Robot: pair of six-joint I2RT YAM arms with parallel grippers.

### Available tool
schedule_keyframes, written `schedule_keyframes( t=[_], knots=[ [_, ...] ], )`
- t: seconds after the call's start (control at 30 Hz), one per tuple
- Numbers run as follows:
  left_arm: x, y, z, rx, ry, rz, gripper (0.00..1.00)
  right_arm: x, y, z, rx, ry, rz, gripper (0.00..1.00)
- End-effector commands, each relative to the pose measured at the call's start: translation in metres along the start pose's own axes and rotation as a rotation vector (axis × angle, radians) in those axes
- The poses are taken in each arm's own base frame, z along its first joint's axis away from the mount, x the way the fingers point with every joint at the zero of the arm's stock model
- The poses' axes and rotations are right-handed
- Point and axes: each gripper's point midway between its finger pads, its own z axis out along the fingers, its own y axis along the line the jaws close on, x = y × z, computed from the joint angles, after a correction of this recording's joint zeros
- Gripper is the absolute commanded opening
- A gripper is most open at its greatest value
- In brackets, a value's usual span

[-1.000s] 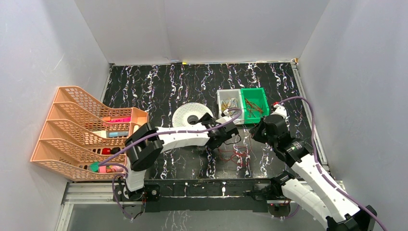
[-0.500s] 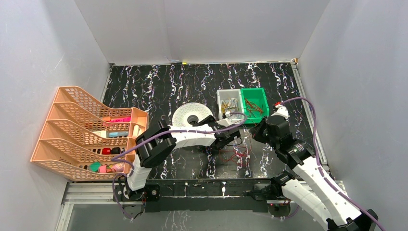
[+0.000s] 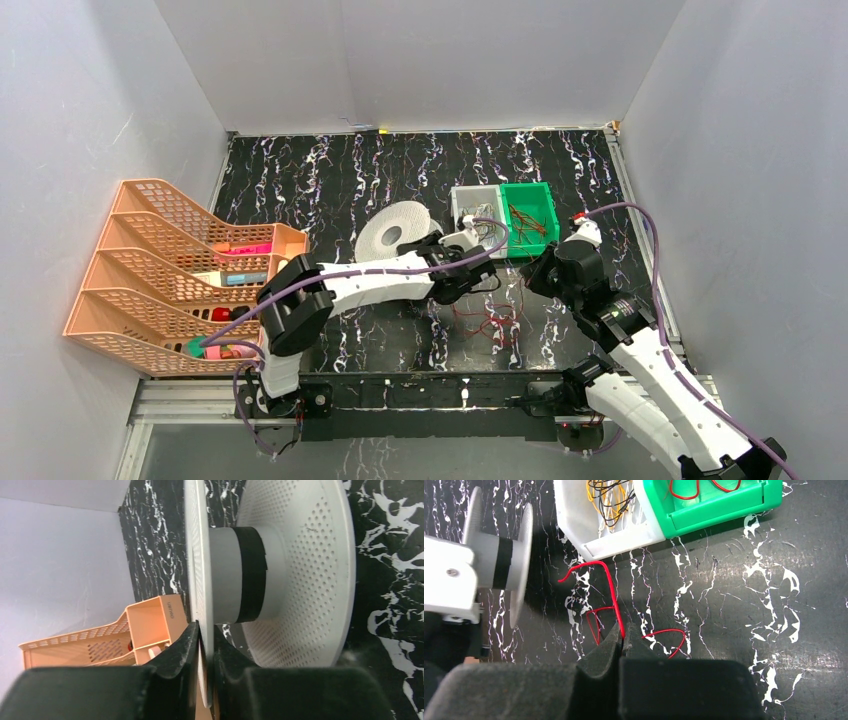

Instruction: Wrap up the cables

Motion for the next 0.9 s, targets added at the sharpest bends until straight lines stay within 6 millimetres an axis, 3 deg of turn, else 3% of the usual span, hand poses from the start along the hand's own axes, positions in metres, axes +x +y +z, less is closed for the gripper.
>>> schedule_keyframes(
  t=[0.0,0.03,0.2,0.4,0.5,0.63,0.87],
  knots=[
    [-0.008,0.031,-0.016,-0.018,-0.044,-0.103,0.04,-0.023,0.011,-0.006,-0.030,-0.078,0.002,0.00],
    [-0.008,0.037,-0.018,-0.022,-0.049,-0.113,0.00,-0.025,0.011,-0.007,-0.030,-0.084,-0.006,0.00],
    [-0.004,0.059,-0.030,-0.016,-0.061,-0.156,0.00,-0.039,0.023,-0.016,-0.067,-0.105,-0.063,0.00],
    [0.000,0.072,-0.049,0.118,-0.073,-0.267,0.00,-0.054,0.041,-0.028,-0.127,-0.108,-0.155,0.00],
    [0.006,0.069,-0.055,0.231,-0.031,-0.328,0.00,-0.060,0.054,-0.036,-0.176,-0.094,-0.214,0.00],
    [0.015,0.065,-0.060,0.348,0.021,-0.410,0.00,-0.063,0.085,-0.051,-0.319,-0.049,-0.305,0.00],
    [0.029,0.056,-0.060,0.550,0.121,-0.564,0.00,-0.068,0.110,-0.069,-0.418,0.022,-0.428,0.00]
  ],
)
